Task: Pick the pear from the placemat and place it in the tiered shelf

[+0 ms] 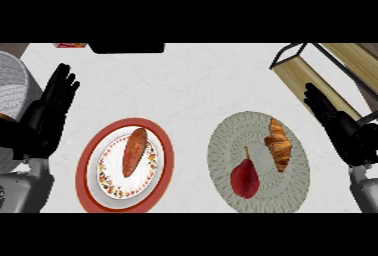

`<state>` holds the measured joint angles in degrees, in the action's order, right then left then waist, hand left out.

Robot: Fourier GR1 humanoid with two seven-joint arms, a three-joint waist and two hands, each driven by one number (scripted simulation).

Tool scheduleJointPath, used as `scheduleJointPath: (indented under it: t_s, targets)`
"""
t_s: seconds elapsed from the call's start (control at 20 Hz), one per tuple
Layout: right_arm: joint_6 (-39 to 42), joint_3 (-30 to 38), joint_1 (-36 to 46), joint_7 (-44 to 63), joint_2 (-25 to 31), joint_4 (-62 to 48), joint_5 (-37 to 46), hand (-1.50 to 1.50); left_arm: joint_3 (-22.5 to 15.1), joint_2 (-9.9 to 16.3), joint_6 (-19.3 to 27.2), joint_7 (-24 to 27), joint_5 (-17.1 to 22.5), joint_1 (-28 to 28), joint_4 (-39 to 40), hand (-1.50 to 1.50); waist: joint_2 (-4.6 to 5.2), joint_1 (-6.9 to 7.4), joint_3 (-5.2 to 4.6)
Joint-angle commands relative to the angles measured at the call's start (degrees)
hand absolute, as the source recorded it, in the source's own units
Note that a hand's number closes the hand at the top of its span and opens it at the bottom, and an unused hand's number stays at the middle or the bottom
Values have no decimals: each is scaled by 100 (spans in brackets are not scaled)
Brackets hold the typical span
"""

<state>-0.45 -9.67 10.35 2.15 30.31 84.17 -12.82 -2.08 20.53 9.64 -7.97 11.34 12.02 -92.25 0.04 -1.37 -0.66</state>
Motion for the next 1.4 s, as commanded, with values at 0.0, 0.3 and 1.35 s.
scheduleJointPath:
  t_s: [0.0,0.3,1.35]
  targets:
    - [-256,253,-176,-3,-181,273,271,150,217,19,-272,-22,78,-32,38,0,-10,121,65]
    - [-2025,1007,-236,497,623,-10,1594,150,187,9,-261,-151,166,-187,424,0,27,-107,5]
    - [164,-202,-997,3292,2019,3159,1470,-150,59,-266,-382,-331,79,193,662,0,2,163,7]
